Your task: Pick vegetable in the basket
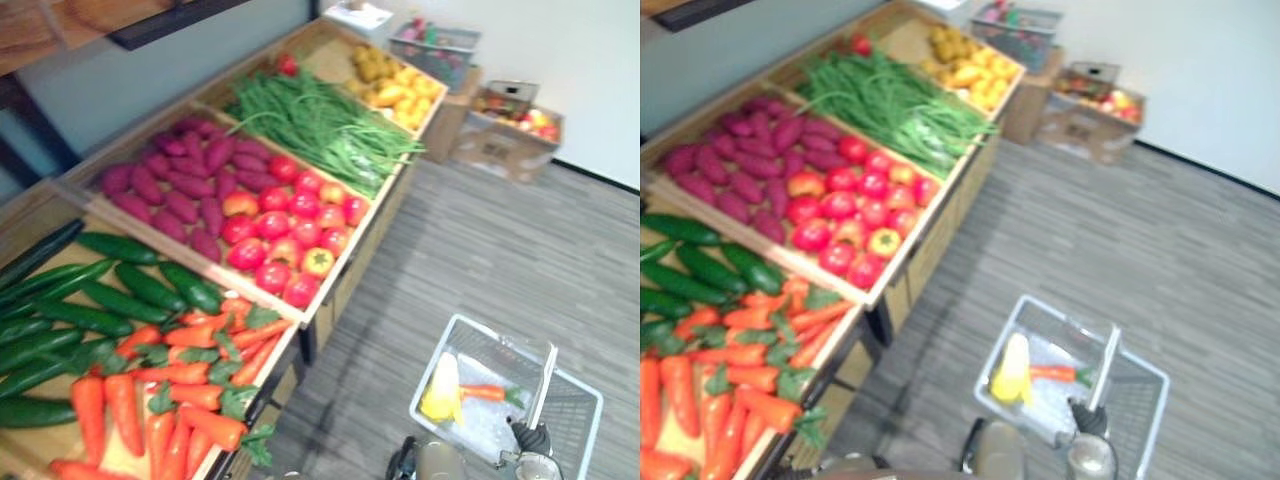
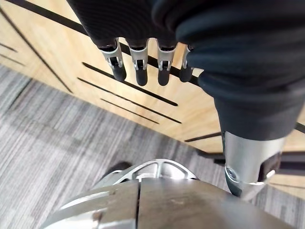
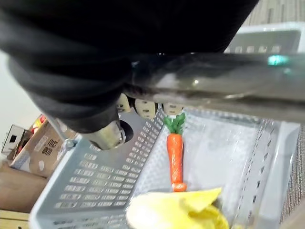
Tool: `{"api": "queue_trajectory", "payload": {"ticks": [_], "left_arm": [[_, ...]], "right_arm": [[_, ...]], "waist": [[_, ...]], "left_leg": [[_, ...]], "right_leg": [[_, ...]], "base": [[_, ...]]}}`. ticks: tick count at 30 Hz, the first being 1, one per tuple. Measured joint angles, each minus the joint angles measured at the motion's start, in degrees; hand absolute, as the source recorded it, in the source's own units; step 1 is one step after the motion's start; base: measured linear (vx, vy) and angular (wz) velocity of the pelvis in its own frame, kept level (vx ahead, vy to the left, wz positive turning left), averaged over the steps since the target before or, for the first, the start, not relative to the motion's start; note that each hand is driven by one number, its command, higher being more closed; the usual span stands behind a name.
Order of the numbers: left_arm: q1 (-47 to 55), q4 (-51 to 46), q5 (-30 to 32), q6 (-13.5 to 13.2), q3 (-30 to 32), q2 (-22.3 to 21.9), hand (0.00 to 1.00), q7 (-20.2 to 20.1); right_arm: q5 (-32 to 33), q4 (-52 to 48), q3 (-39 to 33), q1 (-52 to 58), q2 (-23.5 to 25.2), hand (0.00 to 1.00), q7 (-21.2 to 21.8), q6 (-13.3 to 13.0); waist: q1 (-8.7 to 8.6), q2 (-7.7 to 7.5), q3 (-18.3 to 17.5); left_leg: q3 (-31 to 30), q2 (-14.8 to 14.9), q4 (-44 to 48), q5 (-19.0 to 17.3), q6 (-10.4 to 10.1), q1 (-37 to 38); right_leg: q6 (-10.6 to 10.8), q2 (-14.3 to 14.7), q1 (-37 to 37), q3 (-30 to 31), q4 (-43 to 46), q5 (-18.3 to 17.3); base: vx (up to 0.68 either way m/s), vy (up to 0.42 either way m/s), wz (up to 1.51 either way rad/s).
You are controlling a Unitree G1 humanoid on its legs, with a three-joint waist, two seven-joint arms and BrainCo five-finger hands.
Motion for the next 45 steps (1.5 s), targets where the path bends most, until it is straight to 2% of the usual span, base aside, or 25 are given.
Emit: {"api": "queue_trajectory", "payload": {"ticks": [1, 2, 3, 5, 6, 8, 9, 10, 12, 15, 18, 20, 22, 24, 26, 27, 29, 31, 32, 36, 38, 39, 40, 42, 45], "left_arm": [[-0.03, -0.19, 0.16, -0.02, -0.1, -0.41, 0.0, -0.28], [0.25, -0.83, 0.48, -0.6, -0.04, -1.26, 0.0, -0.6], [0.27, -1.29, 0.54, -0.9, -0.06, -0.53, 0.0, -0.79], [0.67, -1.32, 0.54, -0.65, 0.16, -0.04, 0.0, -0.79], [0.8, -1.28, 0.55, -0.58, 0.64, -0.98, 0.0, -0.9], [1.26, -1.79, 0.67, -0.62, 1.11, -2.05, 0.0, -0.91], [1.1, -1.97, 0.86, -0.67, 1.01, -2.07, 0.0, -0.91], [0.83, -1.92, 1.14, -0.62, 0.95, -2.37, 0.0, -0.91], [0.55, -1.99, 1.76, -0.64, 0.17, -2.32, 0.0, -0.88], [0.43, -1.96, 1.8, -0.63, -0.49, -1.91, 0.0, -0.78], [0.2, -1.69, 2.25, -0.6, -0.87, -1.94, 0.0, -0.68], [0.16, -1.87, 2.37, -0.67, -1.69, -1.97, 0.0, -0.53], [0.42, -1.81, 2.66, -1.04, -2.27, -2.0, 0.0, -0.14], [1.61, -1.82, 2.68, -1.32, -2.32, -2.43, 0.0, 0.79], [2.05, -1.72, 2.69, -1.82, -2.31, -2.76, 0.0, 1.03], [2.09, -1.69, 2.7, -1.89, -2.36, -3.15, 0.0, 1.03], [1.89, -1.46, 2.74, -1.88, -2.34, -3.62, 0.0, 1.01], [0.99, -1.03, 2.75, -1.86, -2.52, -2.83, 0.0, 1.02], [0.58, -0.15, 2.86, -1.79, -2.95, -2.33, 0.0, 1.07], [0.35, -0.08, 2.82, -2.07, -3.51, -2.12, 0.0, 0.49], [0.05, -0.04, 2.83, -2.22, -3.59, -2.01, 0.0, 0.23], [0.04, -0.01, 2.81, -2.2, -4.21, -1.75, 0.0, 0.34], [0.05, 0.01, 2.81, -2.19, -4.54, -1.6, 0.0, 0.52], [0.21, 0.12, 2.85, -2.09, -4.7, -0.79, 0.0, 1.16], [0.61, 0.39, 4.04, -1.82, -4.43, -0.8, 0.0, 1.18]], "right_arm": [[-0.04, 0.21, -0.01, -0.14, -0.03, 1.0, 0.01, 0.02], [-0.05, 0.65, 0.35, -1.19, 0.17, 1.0, 0.12, 0.11], [-0.19, 1.68, 0.54, -1.17, 0.09, 1.0, 0.35, 0.22], [-0.2, 2.25, 0.85, -1.86, 0.12, 1.0, 0.53, 0.58], [-0.2, 1.99, 0.93, -1.87, -0.57, 1.0, 0.65, 0.75], [-0.31, 1.94, 1.86, -2.03, -1.04, 1.0, 0.86, 0.87], [-0.51, 1.97, 3.25, -1.7, -1.14, 1.0, 0.89, 0.97], [-0.88, 2.26, 3.91, -1.56, -1.33, 1.0, 0.86, 1.13], [-1.12, 2.36, 5.28, -0.64, -1.25, 1.0, 0.86, 1.32], [-1.14, 2.25, 5.99, 1.88, -0.91, 1.0, 0.73, 1.26], [-2.09, 1.41, 6.07, 3.99, -1.16, 1.0, 0.82, 1.01], [-2.12, 1.29, 5.76, 4.1, -1.41, 1.0, 0.91, 0.89], [-2.11, 1.3, 5.77, 3.77, -2.33, 1.0, 0.95, 0.74], [-2.11, 1.53, 6.01, 2.75, -3.14, 1.0, 0.96, 0.62], [-2.1, 1.53, 6.0, 2.49, -3.32, 1.0, 0.96, 0.54], [-2.07, 1.54, 5.89, 2.69, -3.61, 1.0, 0.97, 0.53], [-1.93, 1.63, 4.86, 3.32, -3.41, 1.0, 0.99, 0.57], [-1.81, 1.6, 4.44, 3.32, -2.97, 1.0, 0.96, 0.61], [-1.51, 1.61, 3.78, 3.35, -3.03, 1.0, 0.86, 0.62], [-1.42, 1.74, 2.73, 3.07, -3.07, 1.0, 0.9, 0.64], [-1.45, 1.81, 2.78, 1.65, -2.95, 1.0, 1.19, 0.64], [-1.44, 1.73, 2.82, 0.39, -2.97, 1.0, 1.17, 0.61], [-1.44, 1.68, 2.95, -0.21, -2.96, 1.0, 1.12, 0.57], [-1.44, 1.51, 3.28, -1.25, -2.47, 1.0, 0.83, -0.09], [-1.47, 0.93, 4.51, -0.68, -2.05, 1.0, 0.75, -0.55]], "waist": [[-0.04, 0.94, -0.42], [0.12, 0.84, -0.95], [-0.28, -0.09, -1.16], [0.26, -1.4, -1.82], [1.01, 0.11, -2.26], [1.04, 1.53, -3.03], [0.97, 1.41, -3.05], [0.89, 2.14, -3.17], [0.9, 2.01, -3.23], [0.82, 2.21, -3.2], [0.68, 2.6, -3.02], [0.98, 2.82, -2.39], [1.02, 2.78, -2.37], [1.45, 2.83, -2.32], [1.71, 3.47, -2.22], [1.95, 4.49, -2.23], [1.89, 5.92, -2.82], [2.0, 4.34, -1.95], [1.98, 4.08, -2.09], [2.37, 4.33, -2.29], [2.75, 4.19, -2.19], [2.82, 3.96, -1.95], [2.89, 3.66, -1.59], [2.99, 2.54, 0.0], [2.49, 2.25, 0.18]], "left_leg": [[0.28, 0.27, -2.29, 0.58, -0.25, 0.53], [3.68, -0.23, -5.43, 2.68, -0.54, 1.25], [6.3, -1.43, -4.85, 2.72, -0.51, 1.33], [10.59, -1.39, -2.31, 2.31, -0.46, 1.38], [12.61, -0.92, -2.74, 2.52, -0.67, 1.42], [15.44, -0.31, -4.18, 3.84, -1.49, 1.22], [17.07, -0.16, -3.63, 4.38, -1.7, 0.44], [17.62, 0.9, -2.75, 4.86, -1.68, -0.39], [18.45, 2.57, 0.73, 6.31, -1.57, -1.5], [18.34, 7.17, 8.89, 6.38, -1.61, -1.45], [17.23, 11.78, 16.61, 6.44, -1.65, -1.59], [12.35, 12.27, 19.52, 7.57, -1.98, -2.3], [-1.56, 7.27, 17.72, 6.73, -3.23, -4.66], [-16.46, 0.13, 11.37, 5.86, -4.41, -5.53], [-23.35, -2.08, 5.04, 5.87, -4.67, -5.42], [-26.03, -2.32, 0.34, 6.17, -4.63, -4.93], [-26.16, -2.55, -4.67, 3.33, -4.16, -3.24], [-25.57, -4.62, -5.6, 3.57, -3.52, -3.64], [-25.7, -5.91, -6.48, 3.76, -3.14, -3.53], [-25.63, -8.1, -7.36, 3.2, -1.71, -2.52], [-24.98, -8.0, -6.82, 2.77, -1.19, -2.49], [-24.03, -7.83, -6.58, 2.78, -1.19, -2.06], [-23.6, -7.84, -6.52, 2.78, -1.19, -1.41], [-22.49, -7.95, -6.47, 2.53, -1.14, 2.25], [-23.02, -6.79, -6.73, 0.59, -0.45, 3.72]], "right_leg": [[0.0, 2.48, 1.64, -0.05, -5.5, 0.19], [0.41, 0.8, 2.55, -1.29, -2.18, -4.7], [2.43, -2.87, 3.97, -2.23, 2.07, -7.55], [3.86, -4.75, 4.7, -3.24, 0.49, -8.99], [3.58, -1.39, 5.48, -3.61, -5.38, -9.12], [3.61, 3.16, 7.89, -2.31, -16.97, -9.11], [3.85, 5.11, 8.76, -0.85, -23.21, -8.76], [3.43, 6.83, 8.81, 0.25, -26.83, -6.23], [2.84, 8.26, 9.95, 1.61, -32.44, -3.29], [1.86, 10.37, 13.89, 2.71, -37.85, -0.73], [1.4, 12.24, 16.09, 3.81, -39.51, -0.27], [1.12, 12.33, 17.23, 5.93, -39.42, -0.11], [1.52, 10.81, 17.46, 8.46, -39.04, -0.53], [2.04, 9.66, 16.34, 13.0, -39.24, -0.24], [2.73, 10.24, 15.25, 15.59, -39.31, 0.21], [3.58, 11.12, 14.5, 16.28, -39.41, 0.83], [5.08, 11.67, 14.62, 17.01, -41.5, 2.41], [5.98, 9.65, 13.84, 16.9, -41.84, 4.23], [6.2, 8.55, 13.59, 16.84, -41.63, 4.51], [6.99, 6.67, 13.57, 17.03, -41.52, 4.83], [7.54, 6.33, 10.99, 17.59, -36.18, 2.39], [7.07, 5.83, 7.14, 18.17, -27.99, -0.54], [6.77, 5.59, 4.99, 18.65, -22.93, -1.88], [6.29, 4.09, -0.2, 19.2, -6.27, -2.95], [6.42, 2.86, -2.22, 18.85, -0.78, -4.16]], "base": [[-0.12, -0.049, -1.14], [-0.13, -0.106, -1.08], [-0.1, -0.101, -1.04], [-0.09, -0.14, -1.26], [-0.12, -0.187, -1.44], [-0.12, -0.21, -1.2], [-0.14, -0.25, -1.05], [-0.12, -0.181, -0.75], [-0.14, -0.117, -0.51], [-0.11, -0.075, -0.28], [-0.06, -0.063, -0.21], [-0.02, -0.018, -0.38], [-0.02, 0.034, -0.64], [-0.06, 0.095, -0.98], [-0.04, 0.158, -0.92], [0.0, 0.177, -0.8], [0.05, 0.191, -0.38], [0.04, 0.204, -0.08], [0.05, 0.221, 0.07], [0.1, 0.146, 0.01], [0.08, 0.097, -0.19], [0.05, 0.052, -0.26], [0.05, 0.052, -0.36], [0.01, 0.031, -0.22], [0.05, -0.024, 0.08]]}}
